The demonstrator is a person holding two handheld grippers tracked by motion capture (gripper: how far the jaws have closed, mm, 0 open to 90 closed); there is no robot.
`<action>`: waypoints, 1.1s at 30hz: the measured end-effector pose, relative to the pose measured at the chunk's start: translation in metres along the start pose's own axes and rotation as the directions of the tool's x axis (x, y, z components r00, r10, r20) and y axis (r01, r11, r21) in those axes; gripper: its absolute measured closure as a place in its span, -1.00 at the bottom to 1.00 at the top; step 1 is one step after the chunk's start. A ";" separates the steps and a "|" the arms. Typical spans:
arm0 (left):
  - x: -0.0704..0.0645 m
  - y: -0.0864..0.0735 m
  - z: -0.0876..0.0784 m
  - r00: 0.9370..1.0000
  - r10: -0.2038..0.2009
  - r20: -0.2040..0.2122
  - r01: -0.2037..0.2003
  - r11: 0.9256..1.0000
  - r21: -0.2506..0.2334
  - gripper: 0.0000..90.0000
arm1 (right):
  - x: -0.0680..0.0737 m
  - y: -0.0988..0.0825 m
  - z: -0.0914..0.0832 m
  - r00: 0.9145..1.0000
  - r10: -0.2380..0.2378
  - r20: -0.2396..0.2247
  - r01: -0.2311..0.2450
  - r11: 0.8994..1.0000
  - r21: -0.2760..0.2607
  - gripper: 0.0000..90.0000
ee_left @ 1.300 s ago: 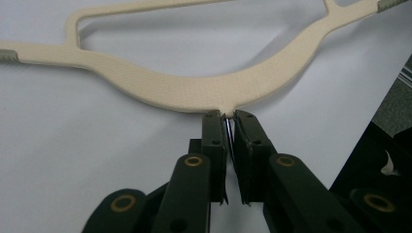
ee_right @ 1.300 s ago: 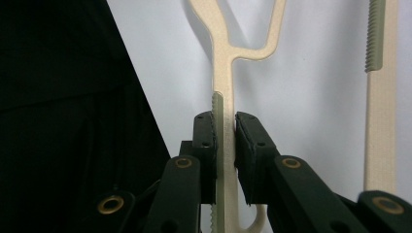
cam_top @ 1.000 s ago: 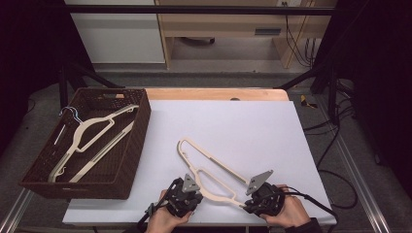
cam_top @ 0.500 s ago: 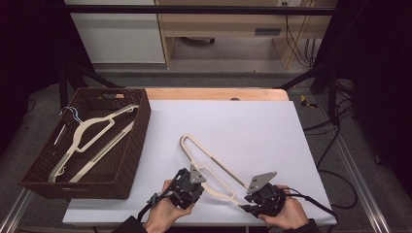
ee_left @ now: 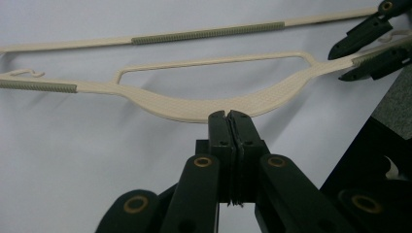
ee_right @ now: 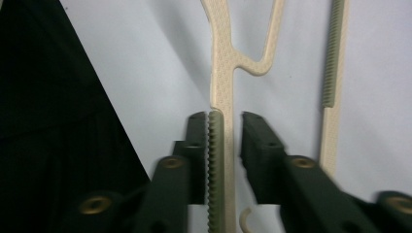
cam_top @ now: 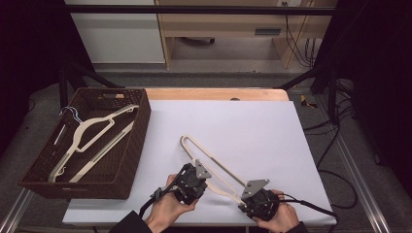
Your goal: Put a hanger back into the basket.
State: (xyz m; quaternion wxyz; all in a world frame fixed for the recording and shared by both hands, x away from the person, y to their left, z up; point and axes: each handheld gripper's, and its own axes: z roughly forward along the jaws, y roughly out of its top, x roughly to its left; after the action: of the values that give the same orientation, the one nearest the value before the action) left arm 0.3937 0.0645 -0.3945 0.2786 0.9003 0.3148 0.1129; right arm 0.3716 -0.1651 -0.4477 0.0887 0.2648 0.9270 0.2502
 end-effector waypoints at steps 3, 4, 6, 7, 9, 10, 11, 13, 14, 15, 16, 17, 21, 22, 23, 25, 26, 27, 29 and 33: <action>0.002 0.000 -0.001 1.000 -0.004 0.012 0.004 1.000 -0.017 0.97 | 0.000 0.000 -0.005 1.000 -0.009 0.004 0.010 1.000 -0.025 0.77; 0.003 -0.001 -0.002 1.000 -0.002 0.016 0.002 1.000 -0.031 0.97 | -0.001 0.000 -0.005 1.000 -0.014 0.002 0.014 1.000 -0.023 0.77; 0.004 0.000 -0.005 1.000 -0.004 0.025 0.006 0.998 -0.061 0.96 | -0.001 0.000 -0.007 1.000 -0.022 0.000 0.022 0.999 -0.035 0.78; 0.006 0.000 -0.008 0.999 -0.002 0.038 0.005 0.996 -0.085 0.95 | -0.002 0.000 -0.008 1.000 -0.027 0.008 0.027 0.999 -0.039 0.78; 0.011 0.000 -0.016 0.997 0.003 0.084 0.008 0.991 -0.131 0.84 | -0.003 -0.001 -0.011 0.999 -0.031 0.014 0.032 0.998 -0.057 0.79; 0.014 0.000 -0.022 0.996 0.010 0.091 0.004 0.987 -0.159 0.75 | -0.004 -0.001 -0.013 0.999 -0.032 0.020 0.033 0.997 -0.064 0.79; 0.016 -0.001 -0.026 0.994 0.017 0.104 0.004 0.980 -0.198 0.63 | -0.006 -0.001 -0.014 0.999 -0.041 0.021 0.042 0.997 -0.067 0.79; 0.023 -0.001 -0.037 0.995 0.013 0.103 0.014 0.967 -0.254 0.41 | -0.007 -0.001 -0.017 0.999 -0.039 0.018 0.041 0.996 -0.075 0.79; 0.030 -0.002 -0.045 0.993 0.027 0.114 0.008 0.956 -0.292 0.32 | -0.009 -0.001 -0.018 0.999 -0.035 0.021 0.037 0.996 -0.083 0.79; 0.033 -0.003 -0.049 0.993 0.030 0.118 0.008 0.950 -0.312 0.22 | -0.011 0.000 -0.020 0.999 -0.035 0.018 0.036 0.996 -0.087 0.80; 0.037 -0.004 -0.052 0.992 0.031 0.120 0.011 0.943 -0.333 0.13 | -0.012 0.000 -0.022 0.999 -0.034 0.015 0.035 0.995 -0.090 0.80; 0.042 -0.005 -0.057 0.992 0.043 0.119 0.002 0.934 -0.357 0.05 | -0.014 0.001 -0.024 0.999 -0.038 0.020 0.040 0.995 -0.087 0.80; 0.063 -0.012 -0.066 0.988 0.091 0.121 -0.031 0.904 -0.427 -0.30 | -0.022 0.001 -0.031 0.999 -0.033 0.004 0.034 0.992 -0.122 0.81; 0.068 -0.015 -0.067 0.987 0.102 0.125 -0.039 0.903 -0.429 -0.35 | -0.023 0.002 -0.033 1.000 -0.026 0.002 0.026 0.991 -0.129 0.81; 0.071 -0.016 -0.067 0.986 0.110 0.125 -0.047 0.903 -0.426 -0.42 | -0.026 0.001 -0.035 1.000 -0.026 0.005 0.026 0.992 -0.126 0.81; 0.081 -0.021 -0.065 0.986 0.125 0.108 -0.067 0.901 -0.429 -0.48 | -0.030 0.000 -0.038 1.000 -0.023 -0.011 0.021 0.990 -0.142 0.81; 0.089 -0.025 -0.061 0.986 0.131 0.099 -0.077 0.901 -0.428 -0.51 | -0.031 0.000 -0.039 1.000 -0.017 -0.013 0.015 0.990 -0.142 0.81; 0.092 -0.026 -0.059 0.985 0.141 0.095 -0.088 0.901 -0.424 -0.54 | -0.034 -0.001 -0.041 1.000 -0.014 -0.008 0.012 0.990 -0.142 0.82; 0.098 -0.027 -0.051 0.984 0.158 0.080 -0.114 0.910 -0.398 -0.57 | -0.036 -0.001 -0.042 1.000 -0.009 -0.010 0.007 0.989 -0.145 0.82; 0.102 -0.022 -0.028 0.976 0.205 0.077 -0.168 0.925 -0.341 -0.62 | -0.040 -0.002 -0.044 1.000 -0.008 -0.022 0.005 0.989 -0.146 0.82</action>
State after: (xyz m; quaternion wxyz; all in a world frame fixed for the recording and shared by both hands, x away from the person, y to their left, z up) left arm 0.4511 0.1547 -0.3809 0.4316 0.8711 0.1879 0.1401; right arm 0.3914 -0.2057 -0.4099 0.0982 0.2516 0.9080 0.3203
